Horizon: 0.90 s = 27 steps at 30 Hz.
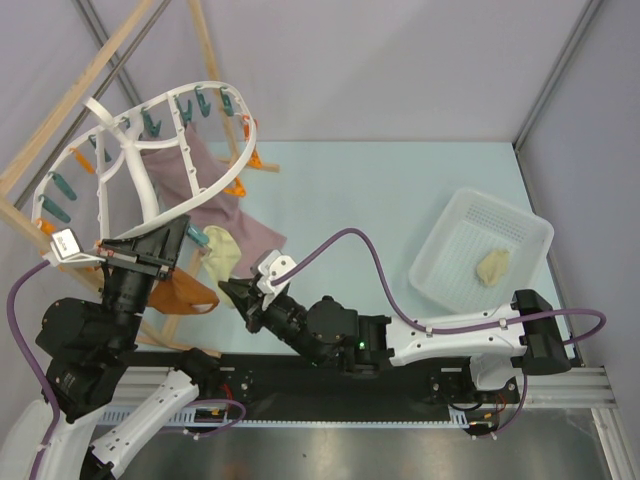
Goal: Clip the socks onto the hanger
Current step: Clamp the sock onto the hanger.
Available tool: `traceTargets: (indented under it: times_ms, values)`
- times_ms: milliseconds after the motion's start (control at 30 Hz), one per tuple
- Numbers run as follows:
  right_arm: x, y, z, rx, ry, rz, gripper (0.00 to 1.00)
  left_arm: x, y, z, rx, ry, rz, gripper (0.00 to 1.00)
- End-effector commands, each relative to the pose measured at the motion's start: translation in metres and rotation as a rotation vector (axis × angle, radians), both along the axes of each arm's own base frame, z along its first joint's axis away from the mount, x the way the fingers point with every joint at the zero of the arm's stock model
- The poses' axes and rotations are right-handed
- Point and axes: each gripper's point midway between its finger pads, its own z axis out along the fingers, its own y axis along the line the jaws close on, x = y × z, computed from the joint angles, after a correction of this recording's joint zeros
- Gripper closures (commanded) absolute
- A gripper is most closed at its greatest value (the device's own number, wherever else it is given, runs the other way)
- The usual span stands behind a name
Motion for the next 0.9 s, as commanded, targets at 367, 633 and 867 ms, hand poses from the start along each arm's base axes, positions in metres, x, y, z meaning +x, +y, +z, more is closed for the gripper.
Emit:
traceTargets:
  times_ms: [367,633,867]
  values:
    - [-0.0071,-0.0015,0.0400,0.076,-0.053,0.023,1.00,0.0111,-0.0197,-0.0291,0.027,0.116,-0.063,1.00]
    - [-0.0047,0.0026,0.0382,0.067,-0.047,0.031,1.00,0.0086,-0.0171,-0.0272,0.035,0.107,-0.057,1.00]
    - [-0.0026,0.0037,0.0365,0.070,-0.031,0.035,1.00,0.0070,-0.0164,-0.0263,0.031,0.098,-0.059,0.98]
